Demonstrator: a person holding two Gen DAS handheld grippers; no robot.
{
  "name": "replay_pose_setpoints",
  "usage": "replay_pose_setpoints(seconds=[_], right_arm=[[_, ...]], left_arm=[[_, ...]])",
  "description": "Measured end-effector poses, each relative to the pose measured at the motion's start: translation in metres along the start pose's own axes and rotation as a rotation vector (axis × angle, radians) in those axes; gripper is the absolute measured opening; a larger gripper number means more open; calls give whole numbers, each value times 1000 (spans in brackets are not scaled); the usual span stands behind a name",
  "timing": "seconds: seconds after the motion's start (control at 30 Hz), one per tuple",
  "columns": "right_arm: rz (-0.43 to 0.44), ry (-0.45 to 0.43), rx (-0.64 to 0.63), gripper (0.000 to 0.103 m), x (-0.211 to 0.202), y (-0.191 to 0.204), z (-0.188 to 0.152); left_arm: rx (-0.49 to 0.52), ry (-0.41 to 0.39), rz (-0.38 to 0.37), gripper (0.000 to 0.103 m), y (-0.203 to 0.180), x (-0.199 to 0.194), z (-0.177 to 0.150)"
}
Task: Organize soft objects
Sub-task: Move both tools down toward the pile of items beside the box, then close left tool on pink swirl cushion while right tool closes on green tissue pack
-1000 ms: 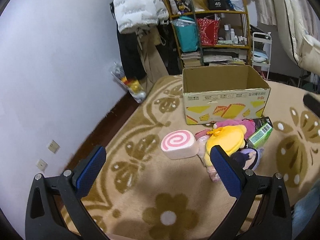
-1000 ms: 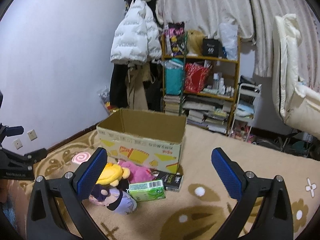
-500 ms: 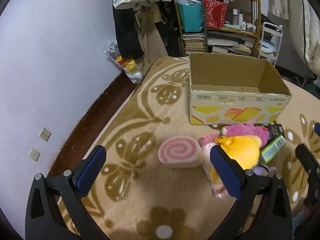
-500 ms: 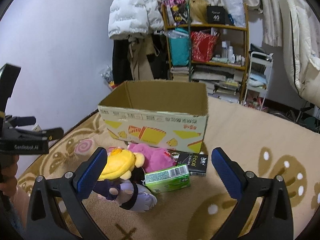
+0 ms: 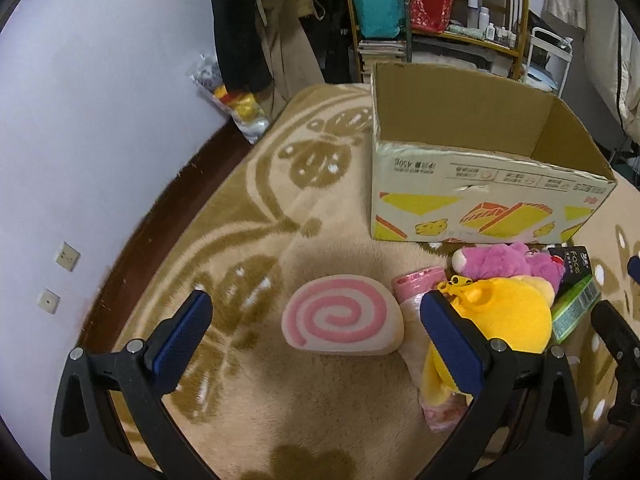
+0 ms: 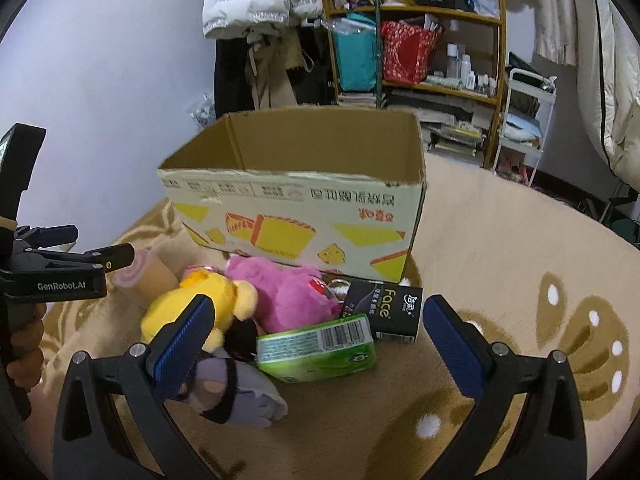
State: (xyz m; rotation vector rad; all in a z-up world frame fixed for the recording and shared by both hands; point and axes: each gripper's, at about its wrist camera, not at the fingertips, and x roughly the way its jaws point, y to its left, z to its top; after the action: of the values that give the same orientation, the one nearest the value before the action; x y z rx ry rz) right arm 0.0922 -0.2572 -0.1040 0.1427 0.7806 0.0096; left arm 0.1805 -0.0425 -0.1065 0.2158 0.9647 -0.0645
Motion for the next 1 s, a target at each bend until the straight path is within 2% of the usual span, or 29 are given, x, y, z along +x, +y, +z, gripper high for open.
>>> replay_pose_setpoints(seconds=[0.3,0.9,1.0], right_arm=[[19,57,6,103,23,-5,-9],[32,99,12,103,33,-6,-18],[4,98,-8,103,34,-3,-20]], left_arm=[[-35,70,-14,103,1,23,-7],[-71,124,-43,103,6,40,-16],[-96,139,-68,103,9,43,-15]])
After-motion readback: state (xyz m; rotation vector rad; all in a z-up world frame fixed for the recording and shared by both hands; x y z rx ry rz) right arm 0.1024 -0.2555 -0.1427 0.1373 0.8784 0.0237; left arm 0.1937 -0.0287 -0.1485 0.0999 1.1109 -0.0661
